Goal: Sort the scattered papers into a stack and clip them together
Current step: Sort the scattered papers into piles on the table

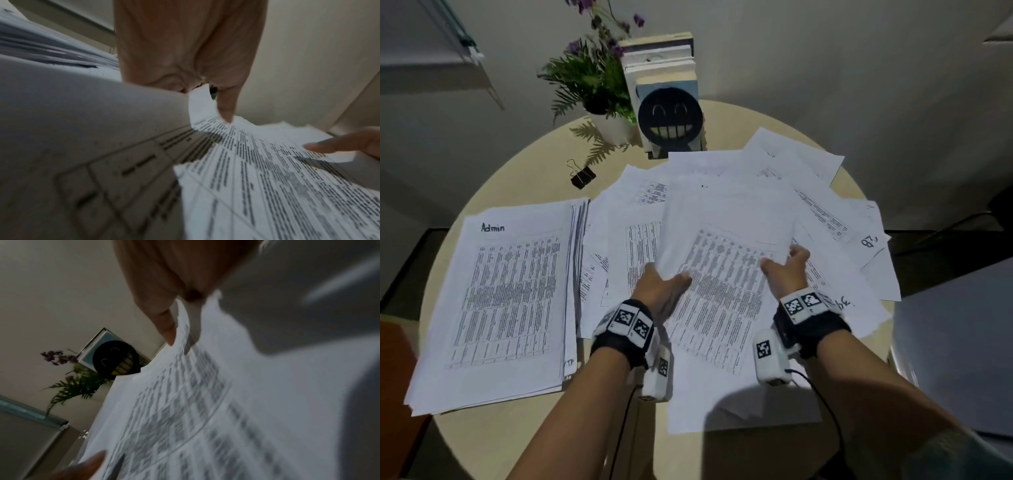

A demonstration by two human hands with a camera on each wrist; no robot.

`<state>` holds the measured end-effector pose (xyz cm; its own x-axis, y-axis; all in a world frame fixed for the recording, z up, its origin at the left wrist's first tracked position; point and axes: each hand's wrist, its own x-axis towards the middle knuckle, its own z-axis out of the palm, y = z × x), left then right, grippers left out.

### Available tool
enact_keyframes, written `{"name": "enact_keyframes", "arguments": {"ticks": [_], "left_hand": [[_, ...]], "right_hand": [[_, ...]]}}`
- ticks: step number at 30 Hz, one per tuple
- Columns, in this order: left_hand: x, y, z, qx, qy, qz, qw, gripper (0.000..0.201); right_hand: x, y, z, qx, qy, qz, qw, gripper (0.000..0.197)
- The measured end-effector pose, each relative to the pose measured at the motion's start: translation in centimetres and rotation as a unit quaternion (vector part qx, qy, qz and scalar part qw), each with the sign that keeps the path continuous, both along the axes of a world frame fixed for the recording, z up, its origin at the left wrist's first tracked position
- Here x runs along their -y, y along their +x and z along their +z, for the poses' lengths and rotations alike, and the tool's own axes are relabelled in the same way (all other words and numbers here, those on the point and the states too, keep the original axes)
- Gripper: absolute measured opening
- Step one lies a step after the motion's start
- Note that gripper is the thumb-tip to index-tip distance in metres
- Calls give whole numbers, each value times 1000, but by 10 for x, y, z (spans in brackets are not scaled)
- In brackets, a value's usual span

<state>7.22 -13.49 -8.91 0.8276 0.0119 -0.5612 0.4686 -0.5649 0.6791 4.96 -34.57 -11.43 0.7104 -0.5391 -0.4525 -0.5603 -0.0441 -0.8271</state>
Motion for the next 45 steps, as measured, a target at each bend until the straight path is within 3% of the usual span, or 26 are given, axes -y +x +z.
{"name": "enact_keyframes", "arguments": {"ticks": [2, 4, 7, 9, 13, 15, 18, 21, 22, 26, 29, 36, 42, 45], "left_hand": [[5, 0, -8, 16, 59, -38, 997, 37], [5, -1, -12, 40, 109, -49, 992, 10], [4, -5, -14, 93, 140, -13, 986, 19], [3, -6, -10, 109, 128, 2, 986, 12], [-4, -11, 7, 55, 24, 125, 990, 73], [-10, -18, 22, 60, -103, 198, 973, 78], [-12, -14, 55, 94, -231, 200, 948, 70], [-2, 3, 92, 238, -221, 179, 929, 13], [2, 5, 110, 284, -228, 177, 914, 3], [3, 3, 163, 412, -266, 162, 857, 24], [-5, -7, 170, 438, -315, 161, 827, 19], [-24, -15, 161, 416, -372, 143, 818, 63], [-33, -7, 151, 374, -381, 131, 835, 36], [-43, -4, 134, 325, -323, 96, 884, 26]], "right_hand": [[-15, 4, -1, -20, 8, 57, 998, 54], [-27, 4, 1, -44, -58, 145, 987, 46], [-32, -5, 5, -13, -89, 204, 975, 43], [-34, -13, 11, 15, -93, 226, 970, 37], [-37, -26, 38, 77, -50, 280, 956, 21], [-29, -27, 59, 126, -10, 267, 955, 25], [-21, -19, 93, 200, 36, 200, 959, 6], [-27, 1, 130, 269, 57, 129, 953, 12], [-29, 6, 144, 297, 46, 113, 947, 11], [-30, 4, 201, 418, 6, 68, 906, 23], [-32, -9, 213, 447, 9, 91, 890, 25], [-38, -24, 182, 428, 60, 132, 892, 27], [-45, -18, 173, 395, 34, 132, 908, 20], [-53, -12, 193, 434, 45, 83, 896, 16]]}}
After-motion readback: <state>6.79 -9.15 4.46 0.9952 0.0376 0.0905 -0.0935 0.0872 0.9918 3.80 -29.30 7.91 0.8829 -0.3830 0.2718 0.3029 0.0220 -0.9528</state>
